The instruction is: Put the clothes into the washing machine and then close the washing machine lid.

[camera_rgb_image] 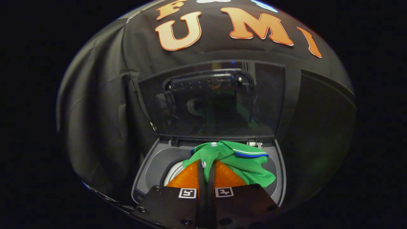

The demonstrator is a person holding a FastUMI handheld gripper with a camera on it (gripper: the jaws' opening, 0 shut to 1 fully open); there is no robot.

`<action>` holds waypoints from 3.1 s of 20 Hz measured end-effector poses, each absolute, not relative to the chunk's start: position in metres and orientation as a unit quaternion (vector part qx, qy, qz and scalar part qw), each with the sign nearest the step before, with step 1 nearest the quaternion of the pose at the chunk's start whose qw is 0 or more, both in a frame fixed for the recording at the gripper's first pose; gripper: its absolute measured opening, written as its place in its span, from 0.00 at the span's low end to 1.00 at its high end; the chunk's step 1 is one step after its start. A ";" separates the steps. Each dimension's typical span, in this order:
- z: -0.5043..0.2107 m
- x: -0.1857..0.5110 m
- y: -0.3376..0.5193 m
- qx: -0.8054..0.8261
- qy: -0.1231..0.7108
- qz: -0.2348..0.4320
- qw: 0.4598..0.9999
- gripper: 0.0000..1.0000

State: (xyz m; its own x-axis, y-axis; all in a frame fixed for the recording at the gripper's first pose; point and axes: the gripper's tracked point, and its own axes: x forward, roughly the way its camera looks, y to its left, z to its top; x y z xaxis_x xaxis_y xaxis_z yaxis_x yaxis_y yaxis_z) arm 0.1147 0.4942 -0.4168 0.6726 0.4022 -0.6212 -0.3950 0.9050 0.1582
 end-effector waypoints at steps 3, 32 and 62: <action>-0.436 0.116 0.494 0.012 0.363 0.211 0.908 0.08; -0.548 0.105 0.496 -0.004 0.526 0.143 0.839 0.63; -0.135 0.206 0.491 0.067 0.118 0.180 0.974 0.98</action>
State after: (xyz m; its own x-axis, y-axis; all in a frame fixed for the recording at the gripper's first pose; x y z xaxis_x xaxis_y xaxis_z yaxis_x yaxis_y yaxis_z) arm 0.2056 0.4906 -0.1353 0.9069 0.3673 -0.2067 -0.3356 0.9260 0.1728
